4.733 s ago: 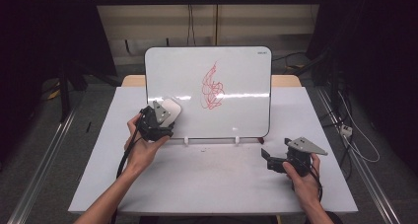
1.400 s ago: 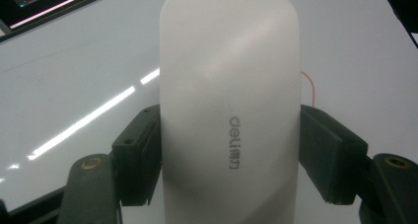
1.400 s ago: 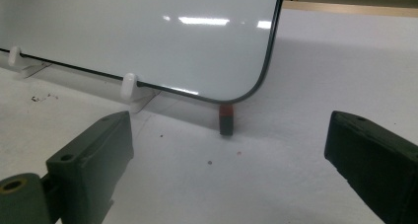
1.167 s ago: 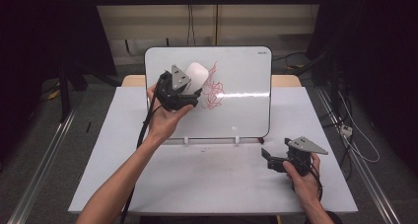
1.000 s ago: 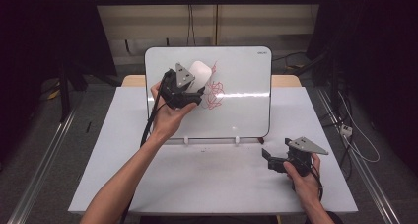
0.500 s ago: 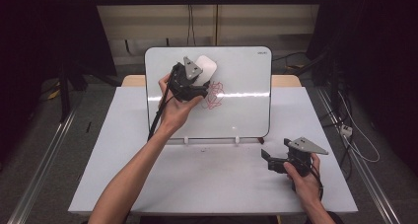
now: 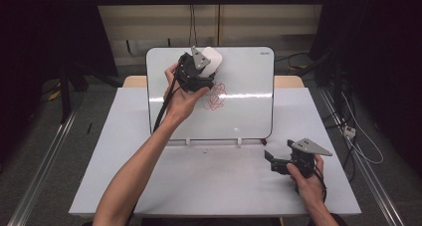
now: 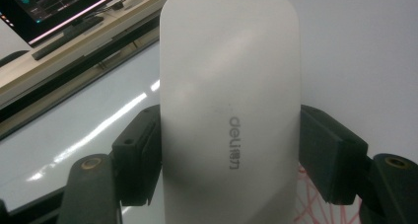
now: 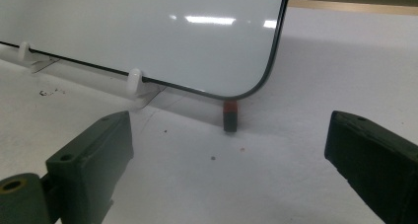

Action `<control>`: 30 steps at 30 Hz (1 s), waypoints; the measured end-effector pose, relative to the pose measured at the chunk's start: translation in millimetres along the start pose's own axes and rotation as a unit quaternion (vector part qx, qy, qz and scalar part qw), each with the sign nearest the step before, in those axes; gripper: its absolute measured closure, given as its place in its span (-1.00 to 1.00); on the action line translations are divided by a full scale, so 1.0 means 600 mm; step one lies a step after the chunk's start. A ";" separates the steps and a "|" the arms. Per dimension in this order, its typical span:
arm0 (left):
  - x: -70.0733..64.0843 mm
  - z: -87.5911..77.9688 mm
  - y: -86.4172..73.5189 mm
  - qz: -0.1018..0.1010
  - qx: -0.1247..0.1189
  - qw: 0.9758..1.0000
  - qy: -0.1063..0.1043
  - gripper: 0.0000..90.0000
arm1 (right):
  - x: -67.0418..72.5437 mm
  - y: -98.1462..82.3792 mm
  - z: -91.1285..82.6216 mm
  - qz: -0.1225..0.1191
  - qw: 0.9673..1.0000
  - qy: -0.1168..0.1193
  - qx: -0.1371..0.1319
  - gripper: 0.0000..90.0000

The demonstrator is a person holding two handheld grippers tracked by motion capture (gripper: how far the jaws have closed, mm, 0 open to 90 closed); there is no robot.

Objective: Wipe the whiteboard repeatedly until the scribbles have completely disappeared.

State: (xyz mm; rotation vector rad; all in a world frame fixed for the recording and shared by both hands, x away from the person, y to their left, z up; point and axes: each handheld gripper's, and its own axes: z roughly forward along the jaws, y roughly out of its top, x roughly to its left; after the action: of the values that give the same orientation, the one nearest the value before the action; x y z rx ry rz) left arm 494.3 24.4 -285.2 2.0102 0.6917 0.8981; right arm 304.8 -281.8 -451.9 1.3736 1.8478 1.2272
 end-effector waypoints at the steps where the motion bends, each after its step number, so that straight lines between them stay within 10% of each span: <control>1: 0.001 0.002 0.001 0.001 0.002 1.000 0.001 -0.31 | 0.000 0.000 0.000 0.001 1.000 0.001 -0.001 -0.90; 30: -0.009 0.027 0.009 0.027 0.028 0.999 0.038 -0.31 | 0.001 0.001 0.002 -0.006 1.000 0.001 -0.002 -0.90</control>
State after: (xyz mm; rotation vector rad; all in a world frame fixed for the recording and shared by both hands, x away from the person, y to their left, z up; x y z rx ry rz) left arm 504.8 10.6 -289.4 2.0618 0.7131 1.0013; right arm 305.6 -280.7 -451.8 1.3577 1.8509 1.2260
